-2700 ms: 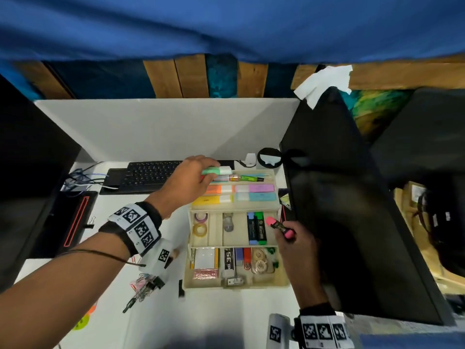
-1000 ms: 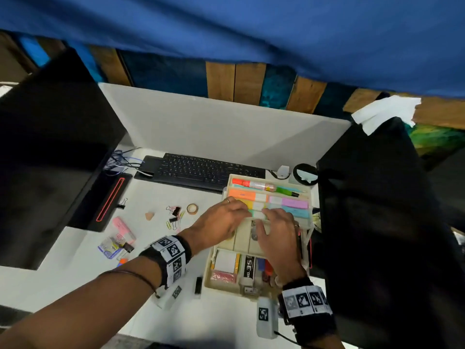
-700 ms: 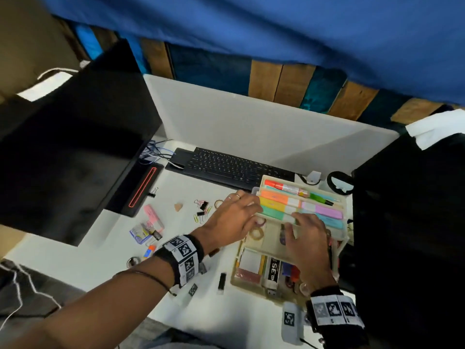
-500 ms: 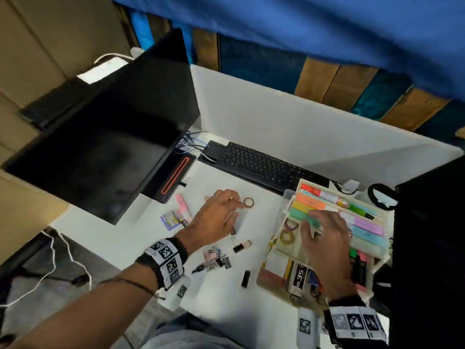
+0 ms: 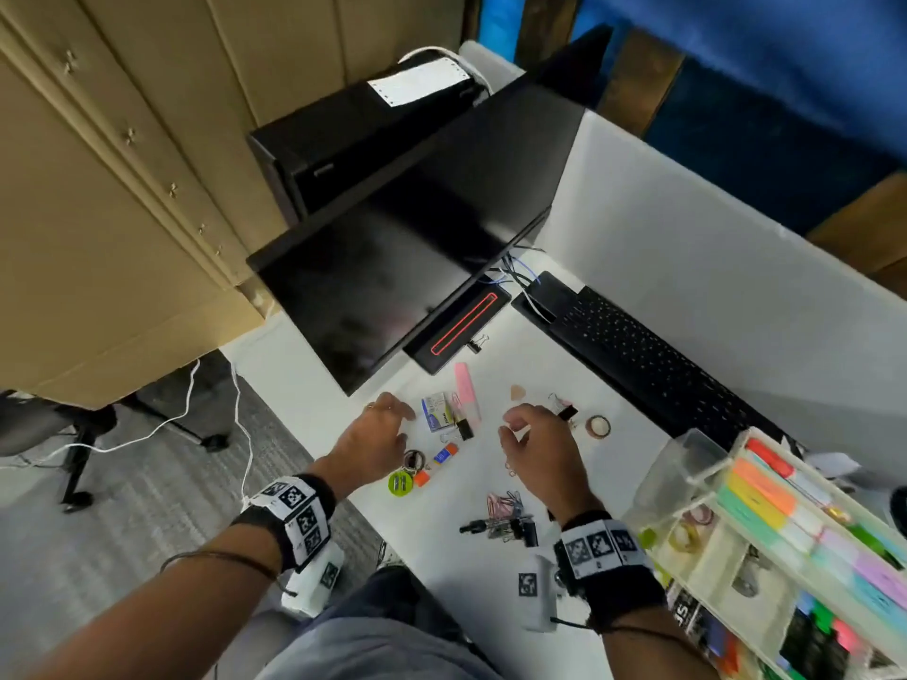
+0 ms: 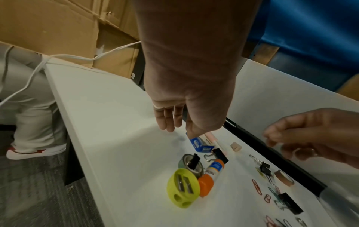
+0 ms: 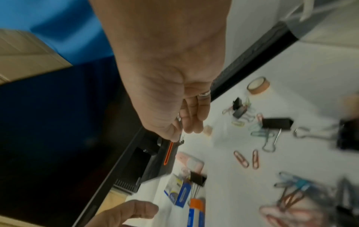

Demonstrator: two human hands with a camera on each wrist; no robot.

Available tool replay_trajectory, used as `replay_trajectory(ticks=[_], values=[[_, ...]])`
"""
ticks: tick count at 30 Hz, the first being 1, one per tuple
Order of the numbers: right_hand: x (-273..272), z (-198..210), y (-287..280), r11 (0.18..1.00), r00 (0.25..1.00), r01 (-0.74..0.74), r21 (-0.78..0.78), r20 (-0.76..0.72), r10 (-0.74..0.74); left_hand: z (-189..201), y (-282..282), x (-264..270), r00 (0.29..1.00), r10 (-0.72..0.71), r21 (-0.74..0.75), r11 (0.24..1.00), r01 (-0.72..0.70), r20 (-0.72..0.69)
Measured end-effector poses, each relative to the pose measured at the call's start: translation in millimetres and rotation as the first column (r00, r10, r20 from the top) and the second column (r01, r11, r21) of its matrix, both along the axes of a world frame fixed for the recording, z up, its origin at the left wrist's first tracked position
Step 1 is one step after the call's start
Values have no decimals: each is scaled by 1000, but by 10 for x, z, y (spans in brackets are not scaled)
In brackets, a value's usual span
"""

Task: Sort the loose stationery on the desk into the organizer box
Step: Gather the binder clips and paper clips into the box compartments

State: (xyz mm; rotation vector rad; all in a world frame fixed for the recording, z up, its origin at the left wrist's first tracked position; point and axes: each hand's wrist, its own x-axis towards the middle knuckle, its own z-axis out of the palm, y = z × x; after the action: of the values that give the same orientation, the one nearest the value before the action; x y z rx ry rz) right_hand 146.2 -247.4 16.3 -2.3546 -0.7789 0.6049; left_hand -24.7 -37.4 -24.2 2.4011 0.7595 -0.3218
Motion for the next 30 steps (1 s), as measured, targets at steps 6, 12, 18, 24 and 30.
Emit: replay_trajectory(ticks=[6, 12, 18, 24, 30], values=[[-83, -295, 634, 995, 995, 71, -66, 68, -66, -61, 32, 75, 998, -11, -37, 999, 13, 70], [-127, -546, 927, 963, 989, 138, -230, 89, -120, -50, 38, 346, 984, -149, 37, 989, 146, 93], [-126, -592, 939, 932, 981, 183, -311, 116, -154, -96, 82, 524, 984, -169, 81, 983, 165, 50], [-22, -433, 748, 936, 960, 277, -217, 22, -279, -99, 102, 555, 984, -144, 68, 988, 137, 108], [66, -62, 249, 841, 850, 514, 166, -231, -474, 17, 14, 594, 940, -113, -73, 987, 144, 323]])
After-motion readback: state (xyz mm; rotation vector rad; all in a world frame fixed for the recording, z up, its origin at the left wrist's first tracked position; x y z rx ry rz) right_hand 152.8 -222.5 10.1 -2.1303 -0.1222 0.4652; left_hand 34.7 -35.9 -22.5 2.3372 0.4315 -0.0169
